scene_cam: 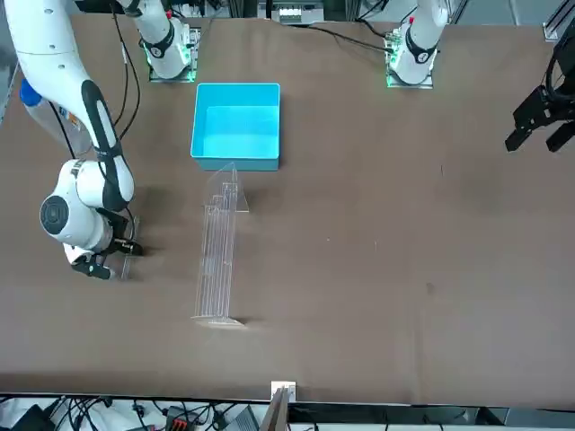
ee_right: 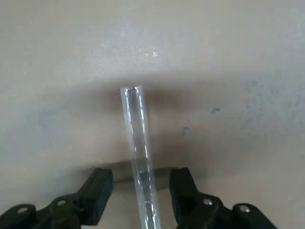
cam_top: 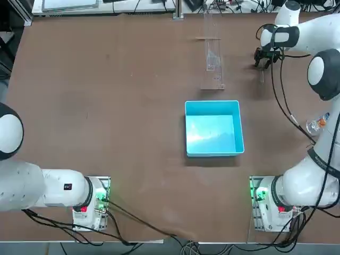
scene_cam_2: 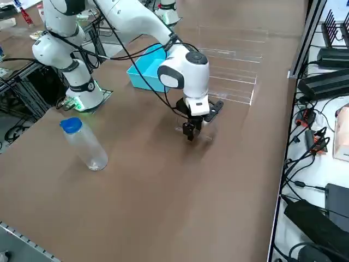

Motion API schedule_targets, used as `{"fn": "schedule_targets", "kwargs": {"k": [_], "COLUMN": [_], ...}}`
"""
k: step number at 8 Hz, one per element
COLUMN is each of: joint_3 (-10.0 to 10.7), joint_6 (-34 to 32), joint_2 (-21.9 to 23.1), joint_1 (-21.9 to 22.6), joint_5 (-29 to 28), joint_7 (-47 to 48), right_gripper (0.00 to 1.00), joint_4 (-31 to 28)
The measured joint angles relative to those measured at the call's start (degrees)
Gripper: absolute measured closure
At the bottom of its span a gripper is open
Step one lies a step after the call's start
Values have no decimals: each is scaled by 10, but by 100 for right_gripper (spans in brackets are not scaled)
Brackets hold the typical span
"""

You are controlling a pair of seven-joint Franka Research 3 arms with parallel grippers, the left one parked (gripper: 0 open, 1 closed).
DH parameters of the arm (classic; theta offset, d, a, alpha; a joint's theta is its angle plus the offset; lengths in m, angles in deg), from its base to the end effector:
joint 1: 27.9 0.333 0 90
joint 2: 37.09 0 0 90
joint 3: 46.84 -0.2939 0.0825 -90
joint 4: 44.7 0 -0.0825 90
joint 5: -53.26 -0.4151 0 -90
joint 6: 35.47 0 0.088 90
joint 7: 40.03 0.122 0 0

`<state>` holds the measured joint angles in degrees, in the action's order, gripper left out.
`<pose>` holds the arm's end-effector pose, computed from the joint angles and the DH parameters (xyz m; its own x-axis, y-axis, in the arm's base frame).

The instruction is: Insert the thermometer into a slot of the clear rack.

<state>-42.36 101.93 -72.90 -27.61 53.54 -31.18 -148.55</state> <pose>0.6522 -0.0472 0.1359 0.9774 -0.2092 -0.0301 -0.2074 -0.9768 0.0541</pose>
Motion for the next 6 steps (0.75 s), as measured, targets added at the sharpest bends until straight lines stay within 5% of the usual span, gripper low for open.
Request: {"fn": "schedule_targets", "kwargs": {"k": [6], "joint_3": [0], "joint_6": [0], "joint_2": [-1], "joint_1": [-1], "joint_5": [0], "joint_7": [-3], "right_gripper": [32], "joint_4": [0]}}
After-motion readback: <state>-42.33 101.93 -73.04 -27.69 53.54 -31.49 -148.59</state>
